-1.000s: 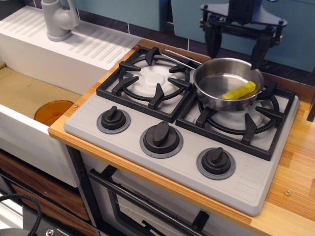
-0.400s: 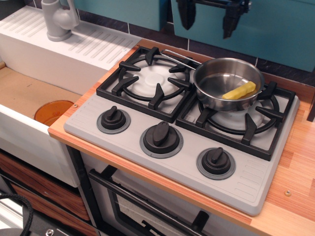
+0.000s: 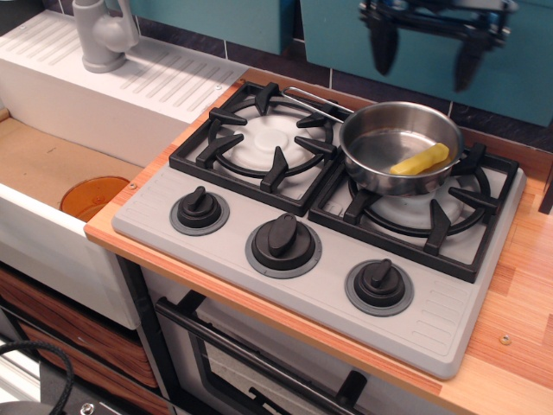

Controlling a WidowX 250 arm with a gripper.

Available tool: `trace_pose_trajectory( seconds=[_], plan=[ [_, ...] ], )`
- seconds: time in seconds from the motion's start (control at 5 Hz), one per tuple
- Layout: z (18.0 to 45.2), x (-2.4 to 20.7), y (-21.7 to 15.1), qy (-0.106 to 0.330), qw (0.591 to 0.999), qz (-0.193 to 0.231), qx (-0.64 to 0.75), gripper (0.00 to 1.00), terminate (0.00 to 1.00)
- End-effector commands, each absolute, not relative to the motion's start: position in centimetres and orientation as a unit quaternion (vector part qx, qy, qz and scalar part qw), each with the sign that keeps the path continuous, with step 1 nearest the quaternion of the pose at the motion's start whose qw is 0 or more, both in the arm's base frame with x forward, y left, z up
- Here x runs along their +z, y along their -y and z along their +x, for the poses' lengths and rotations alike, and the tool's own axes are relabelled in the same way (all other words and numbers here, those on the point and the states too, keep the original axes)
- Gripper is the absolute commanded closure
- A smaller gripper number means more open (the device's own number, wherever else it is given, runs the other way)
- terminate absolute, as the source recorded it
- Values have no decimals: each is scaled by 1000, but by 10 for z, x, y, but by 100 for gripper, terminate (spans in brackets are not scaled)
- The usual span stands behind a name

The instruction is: Put pot or pan on stove and put fry in pot or pan

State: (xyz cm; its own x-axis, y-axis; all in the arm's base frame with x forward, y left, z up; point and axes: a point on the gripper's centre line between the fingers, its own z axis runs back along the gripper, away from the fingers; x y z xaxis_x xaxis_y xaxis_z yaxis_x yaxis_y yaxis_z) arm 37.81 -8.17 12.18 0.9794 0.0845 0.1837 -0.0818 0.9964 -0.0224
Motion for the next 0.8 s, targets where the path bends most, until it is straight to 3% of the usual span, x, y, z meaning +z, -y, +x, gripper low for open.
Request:
trace_pose_trajectory(
  seconds=[0.0,0.4,0.6],
  plan=[
    [386,134,115,103,993,-21,51,0,0],
    [391,129,119,103,993,-11,60,0,0],
    [392,127,118,112,991,-14,76,0,100]
  ],
)
